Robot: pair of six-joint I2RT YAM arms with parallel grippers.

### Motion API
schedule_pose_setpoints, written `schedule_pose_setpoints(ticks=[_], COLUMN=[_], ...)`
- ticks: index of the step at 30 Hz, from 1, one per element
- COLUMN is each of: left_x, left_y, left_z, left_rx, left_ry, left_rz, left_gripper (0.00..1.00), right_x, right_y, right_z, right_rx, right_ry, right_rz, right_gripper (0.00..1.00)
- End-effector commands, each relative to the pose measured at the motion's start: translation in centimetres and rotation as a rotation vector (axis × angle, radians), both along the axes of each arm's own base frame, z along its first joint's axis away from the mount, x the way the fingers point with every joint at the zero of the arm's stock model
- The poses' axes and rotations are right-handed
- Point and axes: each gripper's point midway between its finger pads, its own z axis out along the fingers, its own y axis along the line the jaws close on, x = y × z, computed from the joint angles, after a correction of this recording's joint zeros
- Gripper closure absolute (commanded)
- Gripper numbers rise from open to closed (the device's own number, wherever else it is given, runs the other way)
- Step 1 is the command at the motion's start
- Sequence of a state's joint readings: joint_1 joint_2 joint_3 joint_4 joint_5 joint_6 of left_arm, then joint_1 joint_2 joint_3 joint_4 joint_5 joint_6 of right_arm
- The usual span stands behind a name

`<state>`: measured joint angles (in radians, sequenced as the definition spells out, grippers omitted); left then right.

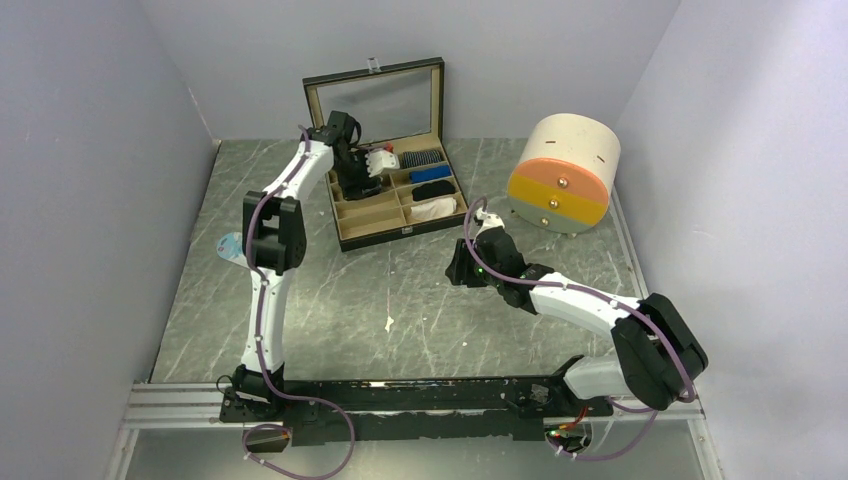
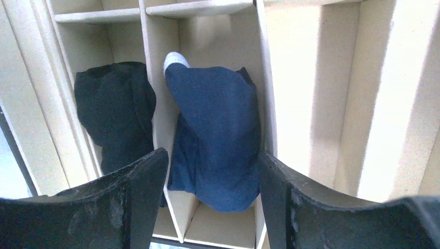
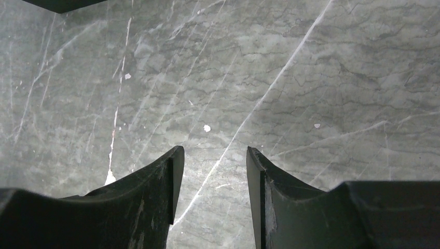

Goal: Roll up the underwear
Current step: Place the underwear in the storage box.

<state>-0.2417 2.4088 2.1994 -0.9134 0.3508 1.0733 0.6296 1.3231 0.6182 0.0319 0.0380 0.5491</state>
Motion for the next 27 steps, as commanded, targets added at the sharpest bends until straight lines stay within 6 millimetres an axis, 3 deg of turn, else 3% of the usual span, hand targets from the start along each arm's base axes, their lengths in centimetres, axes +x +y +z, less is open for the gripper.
schedule_pose_setpoints(ticks=[1,12,15,18,21,27], left_x=[0.6,-0.4,-1.3,-1.5,-0.6,1.1], left_y=[-0.7,-1.6,-1.8,-2.0,-2.0,-1.1], left_z=[6.0,10.7,11.0,10.6,9.6,6.6], left_rx=[-0.047,-0.128,-0.147,-0.161,-0.168,-0.138], left_ry=[-0.112,-0.174,-0.158,-0.142,-0.132,-0.117], left_rz=[-0.002,-0.019,-0.032,-0.029,0.027,0.146], left_gripper=[0.30,0.37,0.42,0.55,0.72,0.94], right_x=[1.2,1.3,1.2,1.2,1.2,1.1], right_y=[1.1,1.8,2.1,2.1,2.2,2.2], right_z=[2.0,2.1,2.4,2.7,2.9,3.5], right_rx=[0.052,0.078,0.094,0.102,0.115,0.125], right_ry=[-0.051,-0.041,-0.040,-0.045,-0.047,-0.055], right_rz=[0.014,0.026,0.038,0.037,0.039,0.038], right_gripper=[0.49,0.50,0.51,0.52,0.52,0.53])
